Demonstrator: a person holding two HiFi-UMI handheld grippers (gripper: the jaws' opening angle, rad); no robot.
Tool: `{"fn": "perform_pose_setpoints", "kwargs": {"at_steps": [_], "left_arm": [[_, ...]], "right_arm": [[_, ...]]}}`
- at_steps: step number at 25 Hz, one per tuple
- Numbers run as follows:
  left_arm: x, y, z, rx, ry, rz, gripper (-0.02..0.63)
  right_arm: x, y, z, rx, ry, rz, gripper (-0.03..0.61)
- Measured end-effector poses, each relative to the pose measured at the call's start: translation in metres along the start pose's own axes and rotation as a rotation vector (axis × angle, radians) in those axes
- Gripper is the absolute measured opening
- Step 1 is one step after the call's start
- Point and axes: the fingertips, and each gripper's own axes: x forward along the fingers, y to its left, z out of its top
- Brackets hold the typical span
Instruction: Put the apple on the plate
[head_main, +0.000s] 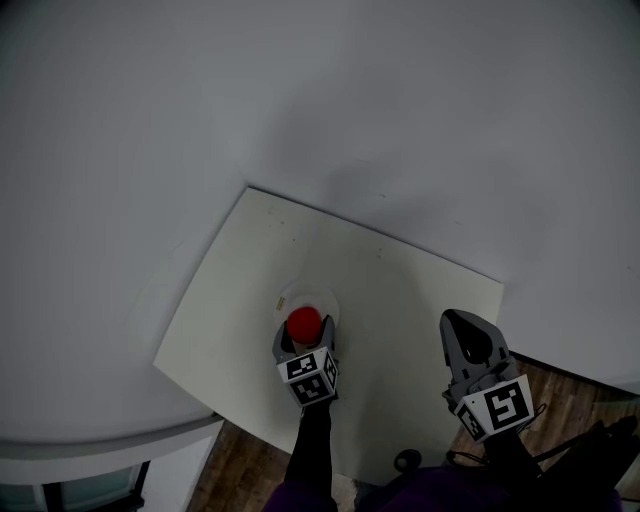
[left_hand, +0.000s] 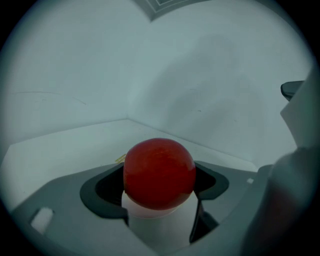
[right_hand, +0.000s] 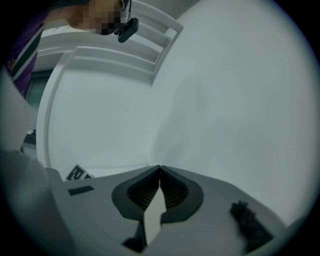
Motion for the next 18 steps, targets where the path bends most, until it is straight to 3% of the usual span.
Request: {"fn": "perform_pose_setpoints", "kwargs": {"at_steps": [18], "left_arm": [[0.018,-0.004,-0.015,0.042,0.060,-0.042,0.397]], "right_arm": [[-0.001,-0.003,0.001,-0.009,0.001,-0.008,0.011]]}}
